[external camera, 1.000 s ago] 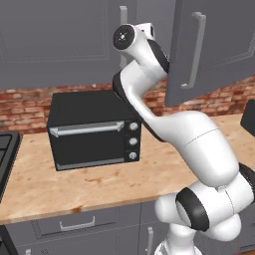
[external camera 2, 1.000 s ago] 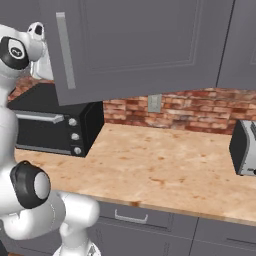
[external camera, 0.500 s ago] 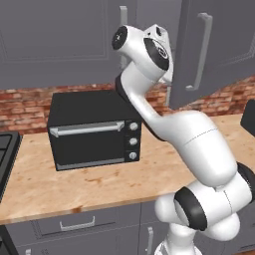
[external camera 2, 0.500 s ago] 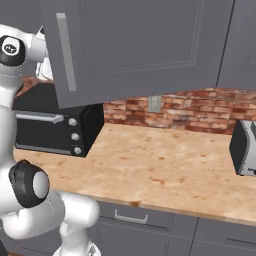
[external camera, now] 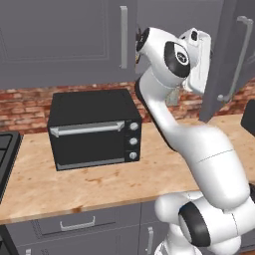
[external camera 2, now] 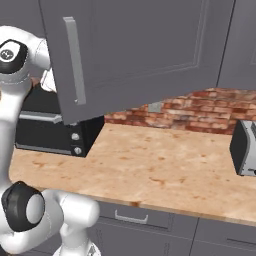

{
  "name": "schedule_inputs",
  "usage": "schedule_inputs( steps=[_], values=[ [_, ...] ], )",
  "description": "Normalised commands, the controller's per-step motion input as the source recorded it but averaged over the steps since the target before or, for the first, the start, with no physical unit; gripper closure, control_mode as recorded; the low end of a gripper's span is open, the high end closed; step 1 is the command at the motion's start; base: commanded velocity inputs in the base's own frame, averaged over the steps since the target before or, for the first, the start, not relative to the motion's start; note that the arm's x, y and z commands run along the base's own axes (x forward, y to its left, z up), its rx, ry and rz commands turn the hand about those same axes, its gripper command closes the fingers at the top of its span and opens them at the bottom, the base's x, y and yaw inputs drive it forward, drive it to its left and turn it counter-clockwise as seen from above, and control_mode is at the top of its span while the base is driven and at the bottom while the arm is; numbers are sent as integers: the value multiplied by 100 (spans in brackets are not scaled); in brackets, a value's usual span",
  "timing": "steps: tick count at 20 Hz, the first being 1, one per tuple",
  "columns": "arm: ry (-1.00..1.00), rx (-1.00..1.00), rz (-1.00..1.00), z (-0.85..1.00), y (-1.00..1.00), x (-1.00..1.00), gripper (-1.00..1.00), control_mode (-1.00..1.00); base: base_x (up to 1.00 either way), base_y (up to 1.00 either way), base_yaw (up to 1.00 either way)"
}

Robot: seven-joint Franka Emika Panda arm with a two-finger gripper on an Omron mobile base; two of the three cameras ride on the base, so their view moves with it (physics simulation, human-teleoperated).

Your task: The dining table condiment station is running low on syrup bottle. Refill the condiment station by opening the cabinet and taking the syrup bottle from the cabinet and placing it on the dining table.

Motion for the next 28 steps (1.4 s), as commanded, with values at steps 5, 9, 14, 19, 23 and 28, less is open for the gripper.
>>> schedule_inputs(
  steps=[5,9,14,19,23,28],
  values=[
    [-7,3,-16,0,-100,-100,-100,-100,0,0,0],
    [-17,13,-6,0,-100,-99,-100,-100,0,0,0],
    [-19,16,-1,0,-100,-88,-100,-100,0,0,0],
    [-24,14,-1,0,-85,-60,-100,-100,0,0,0],
    [-28,17,-1,0,-52,-36,-100,-100,0,0,0],
    [-47,24,8,1,5,-22,-100,-100,0,0,0]
  ],
)
